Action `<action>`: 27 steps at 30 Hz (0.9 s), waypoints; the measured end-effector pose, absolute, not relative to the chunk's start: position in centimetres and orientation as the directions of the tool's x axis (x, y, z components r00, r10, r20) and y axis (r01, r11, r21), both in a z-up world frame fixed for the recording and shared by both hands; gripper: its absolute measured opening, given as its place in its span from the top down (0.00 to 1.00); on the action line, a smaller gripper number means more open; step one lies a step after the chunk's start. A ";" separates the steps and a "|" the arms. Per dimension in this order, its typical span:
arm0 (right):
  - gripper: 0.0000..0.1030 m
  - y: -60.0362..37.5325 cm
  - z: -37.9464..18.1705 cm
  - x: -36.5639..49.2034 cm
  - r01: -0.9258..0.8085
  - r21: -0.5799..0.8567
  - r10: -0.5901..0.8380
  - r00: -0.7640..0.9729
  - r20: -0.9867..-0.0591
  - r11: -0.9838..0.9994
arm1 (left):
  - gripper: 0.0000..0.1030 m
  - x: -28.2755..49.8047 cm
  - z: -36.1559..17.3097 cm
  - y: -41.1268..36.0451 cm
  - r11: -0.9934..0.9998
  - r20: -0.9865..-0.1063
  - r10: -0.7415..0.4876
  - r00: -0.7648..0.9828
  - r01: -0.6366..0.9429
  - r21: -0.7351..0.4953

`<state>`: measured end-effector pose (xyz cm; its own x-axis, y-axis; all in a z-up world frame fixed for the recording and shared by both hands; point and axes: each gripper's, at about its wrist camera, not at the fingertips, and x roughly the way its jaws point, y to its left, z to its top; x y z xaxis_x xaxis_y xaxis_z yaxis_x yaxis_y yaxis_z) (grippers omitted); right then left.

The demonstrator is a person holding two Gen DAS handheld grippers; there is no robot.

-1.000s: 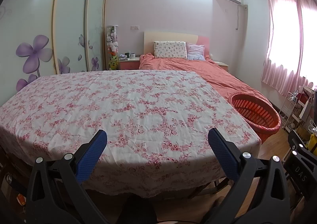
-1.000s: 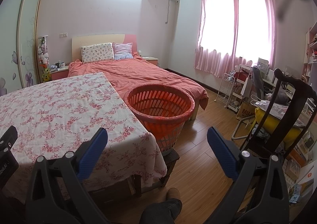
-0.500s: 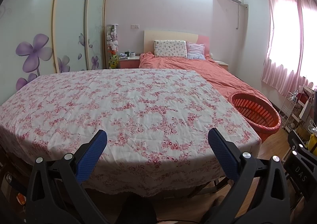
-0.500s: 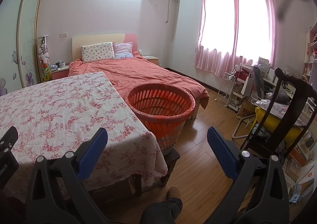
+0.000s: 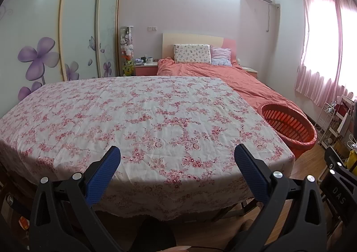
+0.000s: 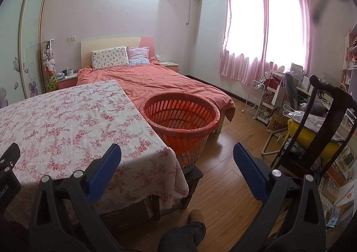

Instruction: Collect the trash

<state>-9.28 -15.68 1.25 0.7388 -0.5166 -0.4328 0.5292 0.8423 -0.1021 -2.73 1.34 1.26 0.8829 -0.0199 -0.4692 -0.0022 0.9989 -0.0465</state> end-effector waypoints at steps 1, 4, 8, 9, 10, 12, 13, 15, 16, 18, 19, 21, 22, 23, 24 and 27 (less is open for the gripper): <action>0.05 -15.5 1.2 -9.3 0.529 -0.102 -0.516 0.739 -0.433 0.843 | 0.02 -2.7 1.2 1.3 0.999 -0.470 -0.020 0.883 -0.002 -0.046; 0.05 -15.4 1.2 -9.3 0.529 -0.101 -0.516 0.739 -0.434 0.843 | 0.02 -2.7 1.2 1.3 0.999 -0.469 -0.020 0.883 -0.002 -0.046; 0.05 -15.5 1.2 -9.3 0.529 -0.101 -0.515 0.739 -0.434 0.843 | 0.02 -2.8 1.2 1.4 0.999 -0.470 -0.019 0.883 -0.003 -0.045; 0.05 -15.6 1.2 -9.3 0.529 -0.101 -0.515 0.739 -0.434 0.843 | 0.02 -2.7 1.2 1.3 0.999 -0.470 -0.019 0.883 -0.003 -0.046; 0.05 -15.4 1.2 -9.3 0.529 -0.100 -0.515 0.739 -0.435 0.843 | 0.02 -2.7 1.2 1.3 0.999 -0.470 -0.019 0.883 -0.003 -0.045; 0.05 -15.5 1.2 -9.3 0.529 -0.100 -0.515 0.739 -0.435 0.843 | 0.02 -2.7 1.2 1.3 0.999 -0.470 -0.018 0.882 -0.003 -0.045; 0.05 -15.3 1.2 -9.3 0.529 -0.100 -0.515 0.738 -0.436 0.843 | 0.02 -2.7 1.2 1.3 0.999 -0.470 -0.018 0.882 -0.003 -0.044; 0.05 -15.6 1.2 -9.3 0.529 -0.100 -0.515 0.738 -0.436 0.843 | 0.02 -2.7 1.2 1.3 0.999 -0.471 -0.017 0.882 -0.004 -0.042; 0.05 -15.5 1.2 -9.3 0.529 -0.100 -0.515 0.738 -0.436 0.843 | 0.02 -2.8 1.1 1.4 0.999 -0.471 -0.016 0.882 -0.004 -0.041; 0.05 -15.4 1.2 -9.3 0.529 -0.099 -0.515 0.739 -0.435 0.843 | 0.02 -2.8 1.1 1.4 0.999 -0.471 -0.016 0.882 -0.004 -0.041; 0.05 -15.4 1.2 -9.3 0.529 -0.099 -0.515 0.739 -0.435 0.843 | 0.02 -2.8 1.1 1.4 0.999 -0.471 -0.016 0.882 -0.003 -0.041; 0.05 -15.4 1.3 -9.3 0.529 -0.099 -0.515 0.739 -0.435 0.843 | 0.02 -2.8 1.1 1.4 0.999 -0.471 -0.016 0.882 -0.003 -0.040; 0.05 -15.6 1.3 -9.3 0.528 -0.099 -0.514 0.739 -0.436 0.843 | 0.02 -2.8 1.1 1.4 0.999 -0.471 -0.016 0.882 -0.003 -0.040; 0.05 -15.7 1.3 -9.3 0.528 -0.099 -0.514 0.739 -0.436 0.843 | 0.02 -2.7 1.2 1.3 0.999 -0.471 -0.017 0.882 -0.003 -0.041; 0.05 -15.5 1.3 -9.3 0.528 -0.099 -0.514 0.739 -0.436 0.844 | 0.02 -2.8 1.2 1.4 0.999 -0.470 -0.017 0.882 -0.003 -0.041; 0.05 -15.7 1.3 -9.3 0.528 -0.099 -0.514 0.739 -0.436 0.843 | 0.02 -2.8 1.2 1.3 0.999 -0.467 -0.013 0.884 -0.004 -0.035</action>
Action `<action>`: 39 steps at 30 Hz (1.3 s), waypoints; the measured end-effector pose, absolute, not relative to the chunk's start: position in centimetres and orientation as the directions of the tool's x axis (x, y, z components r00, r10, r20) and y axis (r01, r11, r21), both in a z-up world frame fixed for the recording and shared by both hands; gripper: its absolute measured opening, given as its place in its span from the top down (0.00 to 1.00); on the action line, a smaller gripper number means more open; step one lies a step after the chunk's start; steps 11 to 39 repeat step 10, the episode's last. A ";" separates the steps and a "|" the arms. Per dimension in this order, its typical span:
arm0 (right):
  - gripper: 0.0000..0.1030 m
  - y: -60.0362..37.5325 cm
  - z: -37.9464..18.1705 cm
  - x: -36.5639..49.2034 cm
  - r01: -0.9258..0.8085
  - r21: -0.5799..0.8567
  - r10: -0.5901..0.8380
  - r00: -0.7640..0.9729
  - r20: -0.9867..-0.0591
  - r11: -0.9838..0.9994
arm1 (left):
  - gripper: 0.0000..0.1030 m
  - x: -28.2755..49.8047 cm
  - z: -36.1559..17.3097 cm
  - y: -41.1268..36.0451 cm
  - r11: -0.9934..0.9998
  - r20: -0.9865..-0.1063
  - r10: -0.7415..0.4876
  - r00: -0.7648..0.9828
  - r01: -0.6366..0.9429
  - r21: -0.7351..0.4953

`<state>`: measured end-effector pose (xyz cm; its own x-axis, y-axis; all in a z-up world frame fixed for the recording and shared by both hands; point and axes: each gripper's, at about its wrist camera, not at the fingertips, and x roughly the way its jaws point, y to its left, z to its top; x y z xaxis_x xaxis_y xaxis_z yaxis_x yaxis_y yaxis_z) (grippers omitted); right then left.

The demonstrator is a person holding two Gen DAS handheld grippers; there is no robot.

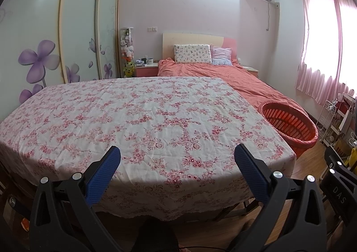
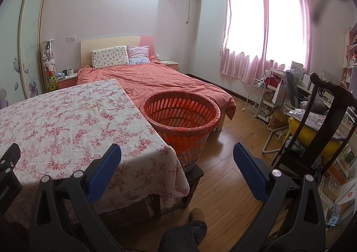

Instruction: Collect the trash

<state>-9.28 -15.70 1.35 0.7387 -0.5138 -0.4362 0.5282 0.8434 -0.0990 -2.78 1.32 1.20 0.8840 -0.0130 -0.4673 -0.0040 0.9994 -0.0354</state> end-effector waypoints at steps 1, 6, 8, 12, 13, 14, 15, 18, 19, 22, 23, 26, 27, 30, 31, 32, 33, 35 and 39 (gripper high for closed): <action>0.05 -15.5 1.3 -9.3 0.528 -0.099 -0.514 0.739 -0.436 0.844 | 0.02 -2.8 1.2 1.4 0.999 -0.466 -0.013 0.884 -0.004 -0.035; 0.05 -15.6 1.3 -9.3 0.528 -0.098 -0.513 0.739 -0.437 0.844 | 0.02 -2.8 1.3 1.3 0.999 -0.466 -0.011 0.885 -0.004 -0.033; 0.05 -15.6 1.3 -9.3 0.528 -0.099 -0.513 0.739 -0.437 0.844 | 0.02 -2.8 1.3 1.4 0.999 -0.464 -0.013 0.886 -0.003 -0.034; 0.05 -15.6 1.3 -9.3 0.528 -0.099 -0.513 0.739 -0.437 0.844 | 0.02 -2.8 1.4 1.3 0.999 -0.463 -0.014 0.886 -0.001 -0.032; 0.05 -15.6 1.3 -9.3 0.528 -0.099 -0.513 0.739 -0.437 0.844 | 0.02 -2.8 1.4 1.3 0.999 -0.463 -0.014 0.886 -0.001 -0.032; 0.05 -15.6 1.3 -9.3 0.528 -0.099 -0.513 0.739 -0.437 0.844 | 0.02 -2.8 1.4 1.3 0.999 -0.463 -0.014 0.886 -0.001 -0.032; 0.05 -15.6 1.3 -9.3 0.528 -0.099 -0.513 0.739 -0.437 0.844 | 0.02 -2.8 1.4 1.3 0.999 -0.463 -0.014 0.886 -0.001 -0.032; 0.05 -15.6 1.3 -9.3 0.528 -0.099 -0.513 0.739 -0.437 0.844 | 0.02 -2.8 1.4 1.3 0.999 -0.463 -0.014 0.886 -0.001 -0.032; 0.05 -15.6 1.3 -9.3 0.528 -0.099 -0.513 0.739 -0.437 0.844 | 0.02 -2.8 1.4 1.3 0.999 -0.463 -0.014 0.886 -0.001 -0.032; 0.05 -15.6 1.3 -9.3 0.528 -0.099 -0.513 0.739 -0.437 0.844 | 0.02 -2.8 1.4 1.3 0.999 -0.463 -0.014 0.886 -0.001 -0.032; 0.05 -15.6 1.3 -9.3 0.528 -0.099 -0.513 0.739 -0.437 0.844 | 0.02 -2.8 1.4 1.3 0.999 -0.463 -0.014 0.886 -0.001 -0.032; 0.05 -15.6 1.3 -9.3 0.528 -0.099 -0.513 0.739 -0.437 0.844 | 0.02 -2.8 1.4 1.3 0.999 -0.463 -0.014 0.886 -0.001 -0.032; 0.05 -15.6 1.3 -9.3 0.528 -0.099 -0.513 0.739 -0.437 0.844 | 0.02 -2.8 1.4 1.3 0.999 -0.463 -0.014 0.886 -0.001 -0.032; 0.05 -15.6 1.3 -9.3 0.528 -0.099 -0.513 0.739 -0.437 0.844 | 0.02 -2.8 1.4 1.3 0.999 -0.463 -0.014 0.886 -0.001 -0.032; 0.05 -15.6 1.3 -9.3 0.528 -0.099 -0.513 0.739 -0.437 0.844 | 0.02 -2.8 1.4 1.3 0.999 -0.463 -0.014 0.886 -0.001 -0.032; 0.05 -15.6 1.3 -9.3 0.528 -0.099 -0.513 0.739 -0.437 0.844 | 0.02 -2.8 1.4 1.3 0.999 -0.463 -0.014 0.886 -0.001 -0.032; 0.05 -15.6 1.3 -9.3 0.528 -0.099 -0.513 0.739 -0.437 0.844 | 0.02 -2.8 1.4 1.3 0.999 -0.463 -0.014 0.886 -0.001 -0.032; 0.05 -15.6 1.3 -9.3 0.528 -0.099 -0.513 0.739 -0.437 0.844 | 0.02 -2.8 1.4 1.3 0.999 -0.463 -0.014 0.886 -0.001 -0.032; 0.05 -15.6 1.3 -9.3 0.528 -0.099 -0.513 0.739 -0.437 0.844 | 0.02 -2.8 1.4 1.3 0.999 -0.463 -0.014 0.886 -0.001 -0.032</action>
